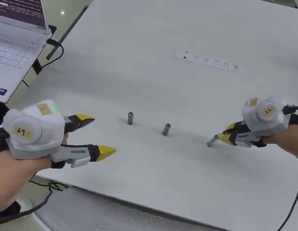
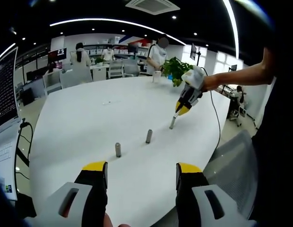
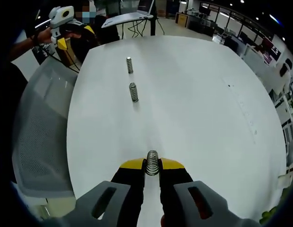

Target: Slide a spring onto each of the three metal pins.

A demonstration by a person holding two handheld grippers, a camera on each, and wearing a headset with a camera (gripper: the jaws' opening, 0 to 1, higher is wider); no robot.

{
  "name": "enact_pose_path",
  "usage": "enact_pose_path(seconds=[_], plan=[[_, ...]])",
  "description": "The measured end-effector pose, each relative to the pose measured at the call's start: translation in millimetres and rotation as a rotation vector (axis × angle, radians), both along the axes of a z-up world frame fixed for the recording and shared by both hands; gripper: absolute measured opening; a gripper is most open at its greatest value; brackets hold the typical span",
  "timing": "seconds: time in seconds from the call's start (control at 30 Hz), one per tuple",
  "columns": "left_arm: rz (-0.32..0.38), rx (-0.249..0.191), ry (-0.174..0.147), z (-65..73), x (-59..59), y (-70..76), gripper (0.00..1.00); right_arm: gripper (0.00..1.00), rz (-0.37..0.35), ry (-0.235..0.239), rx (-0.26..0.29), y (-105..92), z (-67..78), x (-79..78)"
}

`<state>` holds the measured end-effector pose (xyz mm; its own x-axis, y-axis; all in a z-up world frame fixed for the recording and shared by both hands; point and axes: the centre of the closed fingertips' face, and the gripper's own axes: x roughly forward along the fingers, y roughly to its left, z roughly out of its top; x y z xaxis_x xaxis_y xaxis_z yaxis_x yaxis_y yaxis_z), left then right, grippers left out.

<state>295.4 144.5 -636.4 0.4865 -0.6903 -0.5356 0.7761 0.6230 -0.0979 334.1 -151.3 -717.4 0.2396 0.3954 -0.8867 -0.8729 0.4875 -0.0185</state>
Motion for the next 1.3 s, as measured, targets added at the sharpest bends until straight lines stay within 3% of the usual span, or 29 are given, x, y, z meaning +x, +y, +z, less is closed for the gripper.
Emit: enact_pose_path(seconds=[0.67,1.3], plan=[[-0.004,-0.003,0.003,0.9,1.2,-1.9,0.53,0.09,0.046,0.012,-0.029,7.7,-5.2,6.0],[0.012,0.003,0.003,1.3,1.9,4.5,0.53,0.09,0.113,0.039,-0.084,12.2,-28.6,7.0]])
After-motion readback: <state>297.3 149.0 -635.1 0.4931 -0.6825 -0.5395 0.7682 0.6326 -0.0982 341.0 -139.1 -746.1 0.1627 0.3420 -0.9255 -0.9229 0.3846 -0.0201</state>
